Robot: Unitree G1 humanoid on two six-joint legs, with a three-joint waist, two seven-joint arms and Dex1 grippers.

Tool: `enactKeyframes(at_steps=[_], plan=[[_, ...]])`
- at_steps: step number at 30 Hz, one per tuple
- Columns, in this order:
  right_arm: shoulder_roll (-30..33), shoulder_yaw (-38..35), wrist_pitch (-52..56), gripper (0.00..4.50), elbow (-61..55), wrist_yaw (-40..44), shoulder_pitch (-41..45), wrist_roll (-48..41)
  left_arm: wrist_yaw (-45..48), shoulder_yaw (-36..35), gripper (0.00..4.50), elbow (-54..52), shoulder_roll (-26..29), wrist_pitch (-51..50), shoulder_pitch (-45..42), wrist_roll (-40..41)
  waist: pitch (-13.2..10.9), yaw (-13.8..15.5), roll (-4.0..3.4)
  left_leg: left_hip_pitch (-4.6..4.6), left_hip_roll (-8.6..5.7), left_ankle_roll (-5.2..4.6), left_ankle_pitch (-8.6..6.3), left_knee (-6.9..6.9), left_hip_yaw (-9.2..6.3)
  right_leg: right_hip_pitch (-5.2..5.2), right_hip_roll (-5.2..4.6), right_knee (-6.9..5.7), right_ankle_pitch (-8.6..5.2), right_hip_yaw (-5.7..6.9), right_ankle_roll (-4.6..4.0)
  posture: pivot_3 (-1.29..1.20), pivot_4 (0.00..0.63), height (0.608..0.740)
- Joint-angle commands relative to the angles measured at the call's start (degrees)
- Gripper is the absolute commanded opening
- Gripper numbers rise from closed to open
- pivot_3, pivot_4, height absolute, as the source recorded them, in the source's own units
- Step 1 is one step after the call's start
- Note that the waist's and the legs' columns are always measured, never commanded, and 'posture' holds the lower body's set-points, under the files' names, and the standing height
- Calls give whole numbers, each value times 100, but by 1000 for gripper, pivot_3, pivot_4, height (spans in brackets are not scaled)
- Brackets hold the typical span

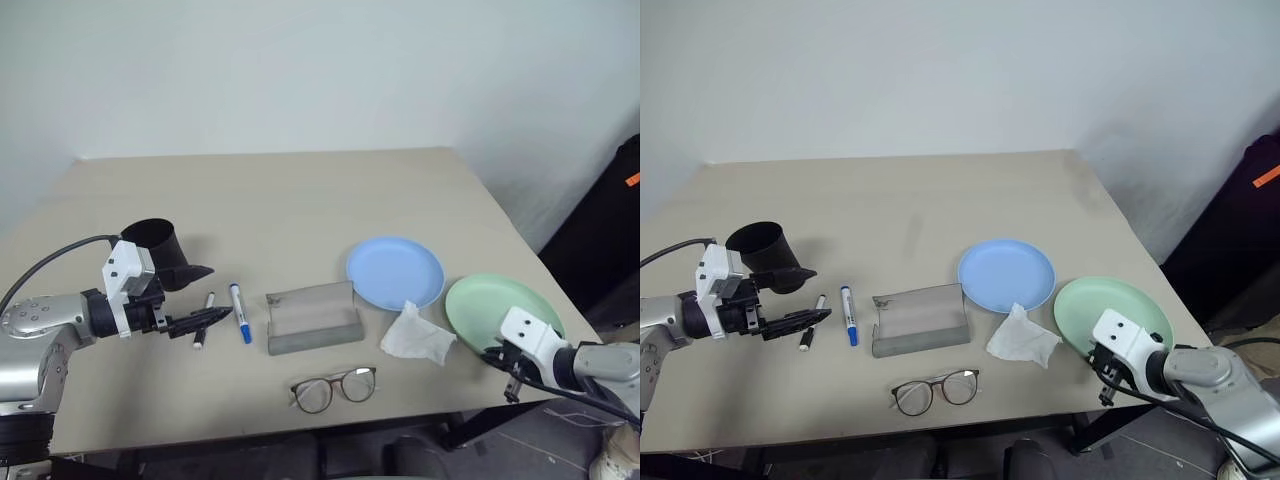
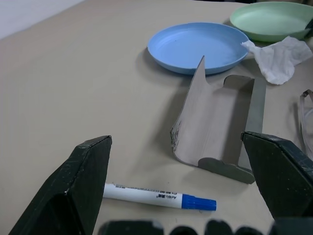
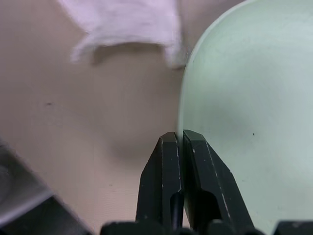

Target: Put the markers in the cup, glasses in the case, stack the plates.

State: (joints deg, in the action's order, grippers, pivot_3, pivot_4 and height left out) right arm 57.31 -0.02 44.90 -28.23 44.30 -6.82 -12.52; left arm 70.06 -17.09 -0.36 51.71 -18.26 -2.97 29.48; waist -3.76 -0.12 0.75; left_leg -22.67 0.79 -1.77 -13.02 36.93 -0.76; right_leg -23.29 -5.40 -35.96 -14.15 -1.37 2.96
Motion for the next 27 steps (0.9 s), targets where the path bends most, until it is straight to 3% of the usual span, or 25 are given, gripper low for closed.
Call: enactKeyframes(at_steps=[1,6,8,11,15,21,27], plan=[[164,-57,-61,14,373,-124,350,305,-74,-190,4500,-205,58,86,-36,23,-1,12,-7,-5,10,-1,0,0,8,-1,-21,21,3,39,-5,0,0,740],[236,94,-414,14,851,-15,1057,560,-142,-184,4500,-235,50,67,-33,41,-1,8,-7,-7,12,-11,-6,1,55,-17,-81,29,22,101,-23,0,0,740],[207,157,-611,14,1021,37,1433,618,-156,-180,4500,-234,57,55,-49,48,-4,7,-4,-6,11,-11,-6,5,78,-20,-92,34,108,102,24,0,0,740],[96,239,-869,14,1149,106,1866,655,-170,-175,4500,-231,66,37,-72,56,-7,5,-10,-6,11,0,-12,1,160,-41,-92,31,148,122,24,0,0,740],[-308,646,-1480,14,1006,433,2625,571,-207,-133,4500,-181,56,29,-161,37,-7,-6,-9,-8,63,35,-32,3,172,-58,-53,30,168,166,-8,0,0,740],[-842,1261,-1941,14,860,1174,3113,355,-280,-129,4500,-222,45,-54,-228,79,-7,-1,-8,-12,103,41,-35,3,172,-59,-24,22,185,205,-36,0,0,740],[-1267,1845,-2448,14,1542,1582,3709,678,-349,-184,4500,-314,56,-127,-209,122,-7,-2,-6,-21,104,42,-37,31,182,-60,-28,25,186,205,-35,0,0,740]])
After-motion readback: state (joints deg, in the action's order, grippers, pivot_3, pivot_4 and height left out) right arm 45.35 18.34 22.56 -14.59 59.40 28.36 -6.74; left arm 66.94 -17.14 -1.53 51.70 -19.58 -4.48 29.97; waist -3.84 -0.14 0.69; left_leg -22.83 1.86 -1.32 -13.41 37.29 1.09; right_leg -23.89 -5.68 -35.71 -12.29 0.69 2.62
